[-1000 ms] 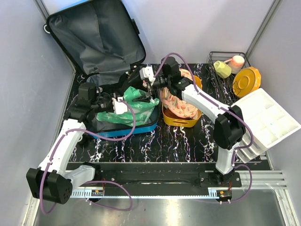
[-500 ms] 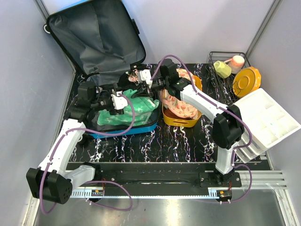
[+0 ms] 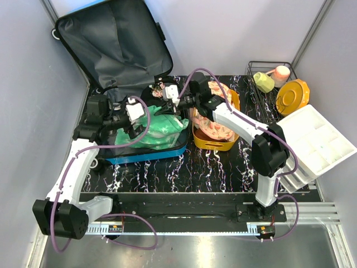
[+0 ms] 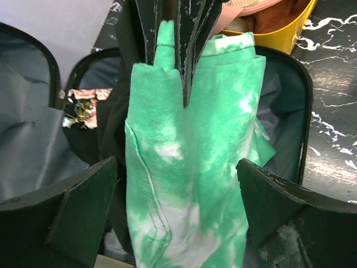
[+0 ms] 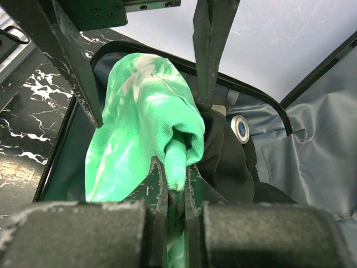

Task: Open, take out, and arrange the luggage

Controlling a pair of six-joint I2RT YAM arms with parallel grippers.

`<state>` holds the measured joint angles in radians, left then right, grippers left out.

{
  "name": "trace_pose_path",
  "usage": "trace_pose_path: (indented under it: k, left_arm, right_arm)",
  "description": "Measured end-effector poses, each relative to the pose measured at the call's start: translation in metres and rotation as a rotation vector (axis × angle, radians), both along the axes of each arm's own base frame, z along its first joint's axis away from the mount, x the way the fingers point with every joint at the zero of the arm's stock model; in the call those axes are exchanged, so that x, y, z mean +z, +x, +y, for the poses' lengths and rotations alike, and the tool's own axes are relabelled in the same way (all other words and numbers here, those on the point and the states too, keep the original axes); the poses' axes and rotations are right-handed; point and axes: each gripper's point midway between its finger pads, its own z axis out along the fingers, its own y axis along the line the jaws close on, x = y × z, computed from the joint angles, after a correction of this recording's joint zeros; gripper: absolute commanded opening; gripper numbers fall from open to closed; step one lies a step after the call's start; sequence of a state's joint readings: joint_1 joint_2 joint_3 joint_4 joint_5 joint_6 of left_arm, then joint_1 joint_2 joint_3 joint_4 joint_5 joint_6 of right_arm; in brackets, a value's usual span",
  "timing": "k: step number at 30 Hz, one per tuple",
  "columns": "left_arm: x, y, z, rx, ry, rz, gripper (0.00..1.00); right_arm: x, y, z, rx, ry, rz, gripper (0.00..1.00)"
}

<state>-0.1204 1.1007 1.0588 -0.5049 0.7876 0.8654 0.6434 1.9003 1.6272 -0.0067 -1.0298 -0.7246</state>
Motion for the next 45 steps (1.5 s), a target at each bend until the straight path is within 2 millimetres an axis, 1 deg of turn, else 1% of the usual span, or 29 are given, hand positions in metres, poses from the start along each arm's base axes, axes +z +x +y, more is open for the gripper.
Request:
trace_pose_path:
  k: [2,6,7,10,12,15,16,17,18,19,20,21,22,23,25,28,33,36,39,42,44,45]
  left_arm:
    - [-0.004,0.000,0.001,0.017,-0.020,0.047,0.78]
    - [-0.011,0.001,0.010,0.072,-0.046,0.118,0.75]
    - [-0.011,0.001,0.013,0.086,-0.051,0.126,0.70]
    - [-0.015,0.002,0.022,0.122,-0.054,0.142,0.62]
    - [-0.020,0.000,0.026,0.133,-0.048,0.149,0.62]
    - [-0.024,-0.001,0.027,0.126,-0.037,0.152,0.62]
    - [-0.024,-0.001,0.027,0.125,-0.036,0.154,0.58]
    - [-0.025,-0.001,0.027,0.125,-0.035,0.156,0.35]
    - [-0.026,-0.001,0.027,0.125,-0.035,0.160,0.25]
    - [-0.027,0.001,0.027,0.124,-0.031,0.159,0.14]
    - [-0.029,0.002,0.027,0.125,-0.031,0.165,0.00]
    - [-0.030,0.002,0.027,0.124,-0.033,0.169,0.00]
    - [-0.031,0.003,0.028,0.122,-0.026,0.164,0.00]
    - [-0.031,0.002,0.028,0.117,-0.020,0.160,0.00]
    - [-0.030,0.001,0.028,0.107,-0.011,0.143,0.00]
    - [-0.030,-0.007,0.028,0.089,0.006,0.117,0.00]
    - [-0.027,-0.012,0.028,0.066,0.032,0.078,0.00]
    - [-0.027,-0.013,0.028,0.059,0.036,0.072,0.00]
    - [-0.026,-0.014,0.027,0.057,0.036,0.071,0.00]
    - [-0.025,-0.015,0.026,0.055,0.034,0.070,0.00]
    - [-0.024,-0.015,0.025,0.056,0.030,0.073,0.00]
    - [-0.024,-0.015,0.025,0.058,0.027,0.075,0.00]
  right_arm:
    - [0.000,0.001,0.000,-0.002,0.009,-0.012,0.00]
    - [-0.004,0.003,0.000,-0.016,0.019,-0.029,0.00]
    - [-0.004,0.003,0.000,-0.018,0.022,-0.033,0.00]
    - [-0.004,0.002,-0.001,-0.021,0.032,-0.044,0.00]
    - [-0.004,0.002,-0.001,-0.021,0.036,-0.046,0.00]
    - [-0.004,0.002,-0.001,-0.023,0.042,-0.046,0.00]
    - [-0.004,0.002,-0.001,-0.024,0.044,-0.048,0.00]
    - [-0.004,0.002,-0.001,-0.024,0.047,-0.050,0.04]
    - [-0.005,0.002,-0.001,-0.025,0.049,-0.051,0.19]
    - [-0.005,0.002,-0.001,-0.025,0.050,-0.052,0.44]
    - [-0.005,0.002,-0.001,-0.026,0.050,-0.047,0.63]
    - [-0.006,0.002,-0.001,-0.028,0.049,-0.040,0.87]
    - [-0.005,0.004,-0.001,-0.038,0.051,-0.047,0.96]
    - [-0.006,0.006,-0.001,-0.052,0.049,-0.036,1.00]
    - [-0.004,0.013,-0.003,-0.083,0.051,-0.047,1.00]
    - [-0.002,0.016,-0.005,-0.108,0.046,-0.047,1.00]
    - [0.003,0.009,-0.007,-0.083,0.050,-0.039,0.99]
    - [0.002,0.002,-0.007,-0.054,0.042,-0.002,1.00]
    - [0.002,-0.001,-0.004,-0.027,0.033,0.021,0.98]
    - [-0.007,-0.002,-0.002,-0.003,0.014,0.049,0.88]
    - [-0.016,-0.001,0.000,0.006,-0.004,0.072,0.85]
    - [-0.022,0.000,0.002,0.009,-0.017,0.089,0.76]
